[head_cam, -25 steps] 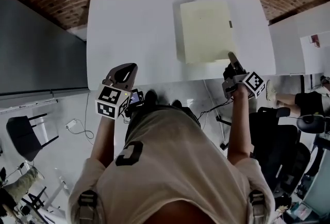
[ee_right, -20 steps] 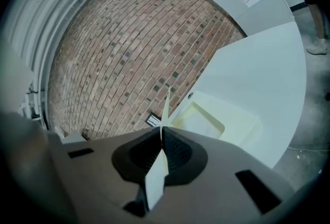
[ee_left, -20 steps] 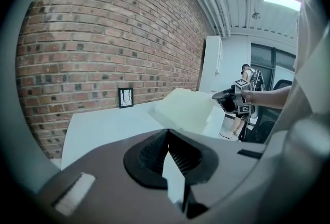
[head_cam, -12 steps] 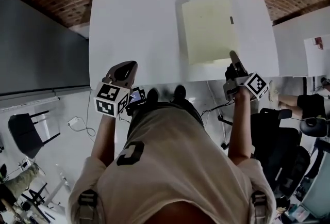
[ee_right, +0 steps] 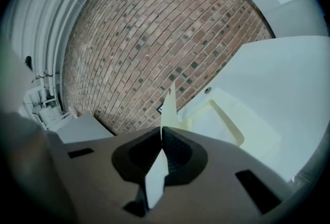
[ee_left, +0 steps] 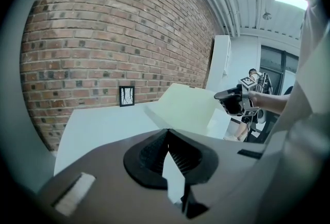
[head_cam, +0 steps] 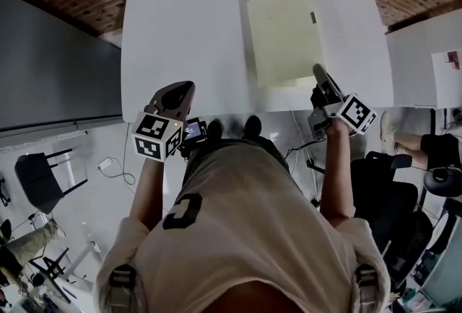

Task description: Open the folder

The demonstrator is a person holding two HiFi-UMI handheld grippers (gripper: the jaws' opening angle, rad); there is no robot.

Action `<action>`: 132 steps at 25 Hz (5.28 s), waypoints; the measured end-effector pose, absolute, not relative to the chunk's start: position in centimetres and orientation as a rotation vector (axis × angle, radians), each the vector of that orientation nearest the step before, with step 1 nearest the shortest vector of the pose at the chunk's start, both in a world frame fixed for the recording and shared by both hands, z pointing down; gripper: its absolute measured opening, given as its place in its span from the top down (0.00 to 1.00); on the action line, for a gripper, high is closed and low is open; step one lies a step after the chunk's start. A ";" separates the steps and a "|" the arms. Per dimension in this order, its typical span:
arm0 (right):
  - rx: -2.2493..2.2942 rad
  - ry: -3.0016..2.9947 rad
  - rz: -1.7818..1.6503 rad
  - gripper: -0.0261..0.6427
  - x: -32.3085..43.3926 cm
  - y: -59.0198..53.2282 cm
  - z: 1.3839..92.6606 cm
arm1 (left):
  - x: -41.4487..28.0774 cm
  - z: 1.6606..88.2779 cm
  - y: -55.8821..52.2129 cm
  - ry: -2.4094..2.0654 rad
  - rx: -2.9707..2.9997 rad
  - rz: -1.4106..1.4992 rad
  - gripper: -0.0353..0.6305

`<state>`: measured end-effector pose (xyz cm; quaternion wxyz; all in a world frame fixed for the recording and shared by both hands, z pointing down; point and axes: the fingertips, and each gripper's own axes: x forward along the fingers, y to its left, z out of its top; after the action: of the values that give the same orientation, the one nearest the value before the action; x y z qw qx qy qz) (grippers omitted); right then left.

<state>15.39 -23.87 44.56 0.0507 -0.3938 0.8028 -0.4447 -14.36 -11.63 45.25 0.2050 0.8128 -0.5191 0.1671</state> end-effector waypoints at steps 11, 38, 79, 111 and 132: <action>-0.958 2.501 -1.377 0.95 13.1 -23.0 43.7 | -12.0 43.5 -13.3 -1.504 2.284 0.483 0.94; -0.734 2.672 -1.424 0.95 6.1 -20.6 43.6 | -13.7 44.1 -12.1 -1.538 2.234 0.439 0.94; -0.493 2.912 -1.504 0.95 -3.5 -16.8 46.4 | -18.1 44.7 -10.9 -1.578 2.175 0.380 0.94; -0.546 3.070 -1.479 0.92 -11.4 -14.5 50.3 | -26.3 46.2 -8.5 -1.612 2.126 0.357 0.94; -0.393 3.165 -1.589 0.87 -14.5 -14.1 54.6 | -26.9 47.5 -8.9 -1.596 2.103 0.365 0.94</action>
<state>-14.55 -14.06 54.56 -0.2093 -0.1079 0.8686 -0.4359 -26.89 -8.86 47.55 0.2360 0.7668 -0.5819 0.1330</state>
